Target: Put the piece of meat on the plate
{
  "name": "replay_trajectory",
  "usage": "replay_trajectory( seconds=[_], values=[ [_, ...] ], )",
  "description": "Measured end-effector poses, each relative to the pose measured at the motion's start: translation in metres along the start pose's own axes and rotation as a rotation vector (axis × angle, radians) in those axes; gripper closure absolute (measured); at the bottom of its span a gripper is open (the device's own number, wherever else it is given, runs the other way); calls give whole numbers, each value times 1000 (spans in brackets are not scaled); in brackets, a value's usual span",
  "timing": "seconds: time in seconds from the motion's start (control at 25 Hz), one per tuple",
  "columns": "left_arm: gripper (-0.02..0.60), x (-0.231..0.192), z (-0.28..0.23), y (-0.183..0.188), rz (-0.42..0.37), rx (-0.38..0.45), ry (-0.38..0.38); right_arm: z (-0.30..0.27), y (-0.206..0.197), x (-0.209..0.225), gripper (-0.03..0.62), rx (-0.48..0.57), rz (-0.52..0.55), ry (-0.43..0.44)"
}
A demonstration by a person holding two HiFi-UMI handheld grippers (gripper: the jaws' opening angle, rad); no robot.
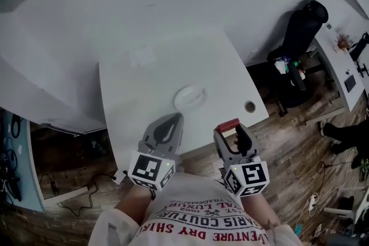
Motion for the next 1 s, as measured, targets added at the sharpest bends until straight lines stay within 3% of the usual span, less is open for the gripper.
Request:
replay_trajectory(
  seconds=[0.28,0.52,0.68,1.0],
  values=[
    [575,-30,-31,-24,50,-95,107,-55,2,29,319,-92,-19,82],
    [575,-21,-60,-35,52,-135,206,-101,0,67,319,-158,-15,243],
    [575,-15,-80,-42,98,-157,299,-133,1,93,319,-233,1,356],
    [575,-6,-96,-78,166,-253,493,-198,-30,122,319,-444,48,531]
  ],
)
Point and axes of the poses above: the fingertips, and each gripper's own axes: z backward along the fingers, x to its right, y out of its top, the point moved 10 cm from there along z, backward along the fingers, and after that the axes turned 12 degrees about y, right-handed, at the moved point
